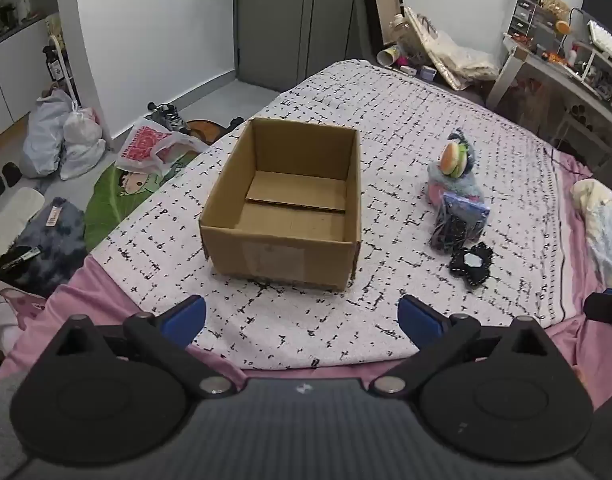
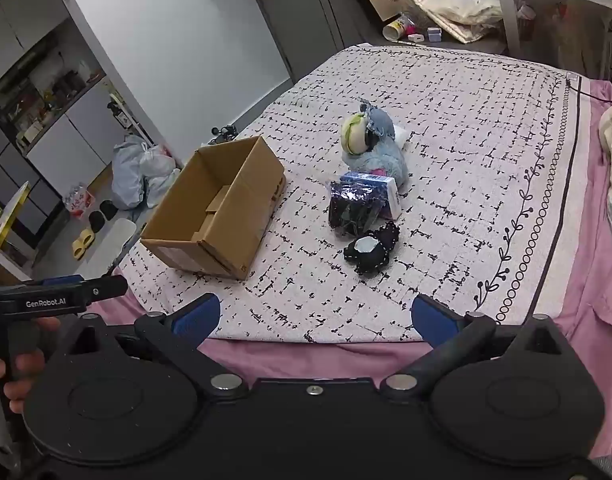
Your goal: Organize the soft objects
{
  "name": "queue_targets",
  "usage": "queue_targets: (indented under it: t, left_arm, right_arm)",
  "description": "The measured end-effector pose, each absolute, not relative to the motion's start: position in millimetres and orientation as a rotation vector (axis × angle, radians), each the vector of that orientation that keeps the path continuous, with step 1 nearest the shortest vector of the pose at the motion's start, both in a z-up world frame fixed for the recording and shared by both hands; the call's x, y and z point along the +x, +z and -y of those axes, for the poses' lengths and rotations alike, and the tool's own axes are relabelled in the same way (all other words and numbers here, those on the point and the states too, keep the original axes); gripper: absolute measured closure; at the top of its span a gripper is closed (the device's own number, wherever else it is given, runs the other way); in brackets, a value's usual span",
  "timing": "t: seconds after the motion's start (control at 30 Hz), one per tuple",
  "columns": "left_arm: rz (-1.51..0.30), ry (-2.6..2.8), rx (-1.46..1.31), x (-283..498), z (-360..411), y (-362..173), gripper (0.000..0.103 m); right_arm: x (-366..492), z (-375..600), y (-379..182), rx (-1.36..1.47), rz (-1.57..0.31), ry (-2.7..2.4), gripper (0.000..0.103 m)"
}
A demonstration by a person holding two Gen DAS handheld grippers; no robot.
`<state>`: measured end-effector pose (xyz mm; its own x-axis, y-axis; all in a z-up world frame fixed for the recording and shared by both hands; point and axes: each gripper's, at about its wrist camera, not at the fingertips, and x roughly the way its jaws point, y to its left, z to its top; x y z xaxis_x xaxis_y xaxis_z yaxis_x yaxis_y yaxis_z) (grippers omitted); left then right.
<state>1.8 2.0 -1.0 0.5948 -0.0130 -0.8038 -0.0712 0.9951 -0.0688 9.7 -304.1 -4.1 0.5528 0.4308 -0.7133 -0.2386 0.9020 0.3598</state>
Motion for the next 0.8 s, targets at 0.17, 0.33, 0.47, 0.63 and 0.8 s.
queue_targets:
  t: [0.17,0.33,0.47,0.63,0.8]
  left_arm:
    - [-0.873,0.050,-0.081,-6.1,3.2,4.4,0.002]
    - [-0.860,0.049,-0.102,-11.7,-1.2,4.5,0.002]
    - [-0.855,0.040,-0.098,-12.3,-1.6,3.6,0.002]
    - [-0.847,0.040,-0.128,-12.8,-5.3,3.0,0.002]
    - [-0.834,0.035,-0.137,-15.3,-5.1,1.2,0.002]
  right_arm:
    - [6.5,300.8,-0.1,0.193,-0.879,0.367,0.000]
    - [3.3,302.9,-1.4,0.200,-0.873,0.369,0.000]
    - [5.3,299.6,-1.6,0.194,-0.881,0.361,0.000]
    - [7.1,299.8,-5.2,0.194,-0.884,0.357,0.000]
    - [5.7,301.3,-7.7,0.187,-0.876,0.340,0.000]
